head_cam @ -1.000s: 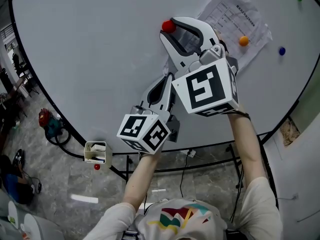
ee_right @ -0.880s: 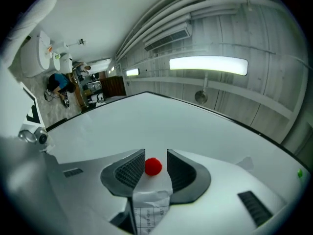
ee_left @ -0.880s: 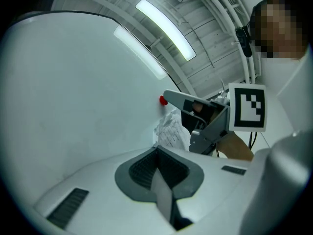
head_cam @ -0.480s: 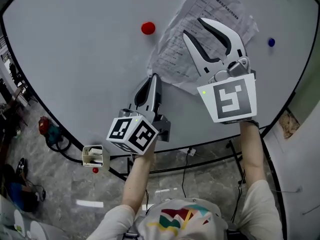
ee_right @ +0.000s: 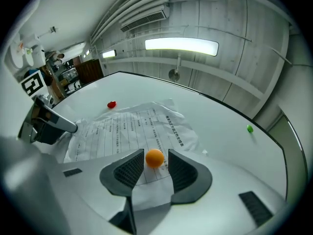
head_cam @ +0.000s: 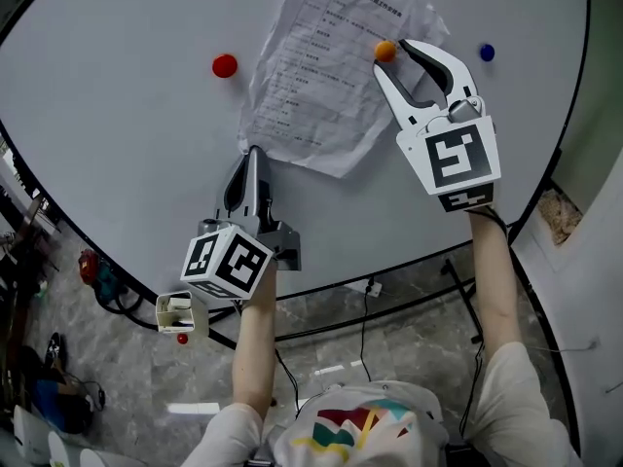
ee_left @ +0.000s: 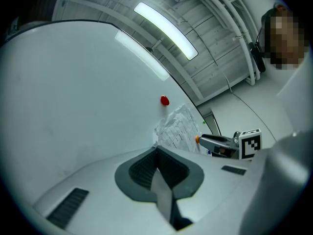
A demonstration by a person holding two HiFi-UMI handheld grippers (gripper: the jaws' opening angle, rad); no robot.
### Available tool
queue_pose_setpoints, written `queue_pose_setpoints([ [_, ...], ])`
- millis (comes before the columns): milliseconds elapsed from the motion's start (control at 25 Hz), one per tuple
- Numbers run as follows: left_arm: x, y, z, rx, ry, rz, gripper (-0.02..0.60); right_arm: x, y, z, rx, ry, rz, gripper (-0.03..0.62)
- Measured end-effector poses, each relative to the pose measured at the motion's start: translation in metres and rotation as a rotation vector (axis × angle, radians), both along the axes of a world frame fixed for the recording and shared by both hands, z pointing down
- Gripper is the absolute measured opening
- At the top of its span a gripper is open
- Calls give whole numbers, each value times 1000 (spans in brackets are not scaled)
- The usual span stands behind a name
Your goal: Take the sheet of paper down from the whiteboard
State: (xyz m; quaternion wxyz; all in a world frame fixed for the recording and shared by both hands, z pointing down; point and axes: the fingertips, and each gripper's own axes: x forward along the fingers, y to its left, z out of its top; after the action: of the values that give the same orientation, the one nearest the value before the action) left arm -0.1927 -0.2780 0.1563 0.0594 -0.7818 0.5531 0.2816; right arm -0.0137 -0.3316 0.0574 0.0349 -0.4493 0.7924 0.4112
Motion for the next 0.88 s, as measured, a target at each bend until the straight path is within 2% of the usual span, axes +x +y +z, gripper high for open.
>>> queue_pose_setpoints([
  [240,1,1,0,4,3,-27,46,-5,-7,-5,-15,13,-35,133],
  [440,1,4,0,20,-21,-72,46,-1,-8,-1,-20,-28,-87,132],
  [640,-1,4,-2,34,-9,-91,46,7,-12,-4,11,-6,-64,132],
  [880,2,4,1,27,-25,-111,46,38,-24,-11,9,-64,-22,132],
])
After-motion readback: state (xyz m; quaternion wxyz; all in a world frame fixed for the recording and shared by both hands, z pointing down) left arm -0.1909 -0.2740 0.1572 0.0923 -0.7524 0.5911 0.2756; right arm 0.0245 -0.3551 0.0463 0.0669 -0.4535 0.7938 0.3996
